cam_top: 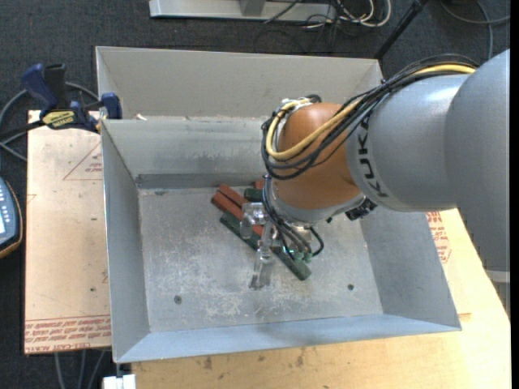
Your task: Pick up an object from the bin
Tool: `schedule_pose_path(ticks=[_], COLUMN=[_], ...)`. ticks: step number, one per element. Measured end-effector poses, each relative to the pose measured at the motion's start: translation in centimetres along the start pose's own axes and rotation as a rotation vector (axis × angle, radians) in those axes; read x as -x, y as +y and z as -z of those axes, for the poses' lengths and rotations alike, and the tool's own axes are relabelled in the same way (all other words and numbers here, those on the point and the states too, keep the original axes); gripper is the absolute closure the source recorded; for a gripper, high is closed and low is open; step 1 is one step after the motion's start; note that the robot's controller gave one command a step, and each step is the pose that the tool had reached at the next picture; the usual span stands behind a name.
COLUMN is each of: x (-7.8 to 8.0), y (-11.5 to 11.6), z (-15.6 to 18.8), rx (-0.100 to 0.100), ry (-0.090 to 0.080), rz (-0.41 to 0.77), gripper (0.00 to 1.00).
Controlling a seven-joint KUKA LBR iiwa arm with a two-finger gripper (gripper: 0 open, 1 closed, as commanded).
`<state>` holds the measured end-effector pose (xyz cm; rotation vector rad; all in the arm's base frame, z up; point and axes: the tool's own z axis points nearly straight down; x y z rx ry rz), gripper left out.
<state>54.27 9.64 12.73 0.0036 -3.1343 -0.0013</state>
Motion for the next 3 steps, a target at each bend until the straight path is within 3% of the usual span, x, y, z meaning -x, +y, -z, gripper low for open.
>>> schedule_pose_path(ticks=[1,2,3], x=[8.2,8.1,8.6], y=[-3.7,-3.4,-3.6], z=[-5.5,-4.9,7.7], rx=[0.000,0.002,0.000], ry=[-0.015,-0.014,-0.020], rz=[-0.001,0.002,0.096], gripper=[0.00,1.00,1.00])
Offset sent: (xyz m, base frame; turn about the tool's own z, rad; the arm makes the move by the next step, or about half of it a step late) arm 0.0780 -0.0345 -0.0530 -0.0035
